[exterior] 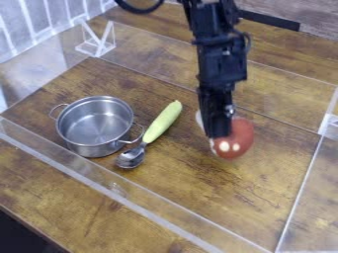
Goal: Remove the mushroom from the silver pot and put it on the table
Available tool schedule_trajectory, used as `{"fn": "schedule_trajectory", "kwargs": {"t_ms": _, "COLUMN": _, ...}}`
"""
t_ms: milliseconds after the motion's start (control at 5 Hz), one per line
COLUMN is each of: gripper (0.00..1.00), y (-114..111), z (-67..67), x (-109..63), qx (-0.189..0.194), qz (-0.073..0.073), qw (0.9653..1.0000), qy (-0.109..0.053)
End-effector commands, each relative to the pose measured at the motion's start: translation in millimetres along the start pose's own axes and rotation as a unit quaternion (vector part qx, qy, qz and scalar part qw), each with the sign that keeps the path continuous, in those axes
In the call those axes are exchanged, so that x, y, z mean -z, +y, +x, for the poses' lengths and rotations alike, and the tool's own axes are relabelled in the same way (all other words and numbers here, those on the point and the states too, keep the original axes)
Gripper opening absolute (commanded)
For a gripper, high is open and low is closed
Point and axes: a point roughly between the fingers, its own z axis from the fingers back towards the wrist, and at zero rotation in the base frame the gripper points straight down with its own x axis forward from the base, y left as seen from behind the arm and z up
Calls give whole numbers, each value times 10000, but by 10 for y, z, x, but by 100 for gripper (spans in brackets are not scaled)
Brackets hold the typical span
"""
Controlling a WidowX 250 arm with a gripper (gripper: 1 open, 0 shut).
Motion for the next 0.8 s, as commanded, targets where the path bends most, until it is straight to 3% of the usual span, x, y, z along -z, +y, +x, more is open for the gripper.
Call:
{"fn": "schedule_trajectory", "kwargs": {"t_ms": 0, "gripper": 0, "y": -52, "z": 81, "x": -78, "qx": 148, "qz": 131, "qw": 9996, "qy": -186}}
{"fn": "schedule_trajectory", "kwargs": {"t_ms": 600, "gripper": 0, "y": 55, "z": 333, "x": -16, "qx": 32, "qz": -63, "qw": 10000, "qy": -65}}
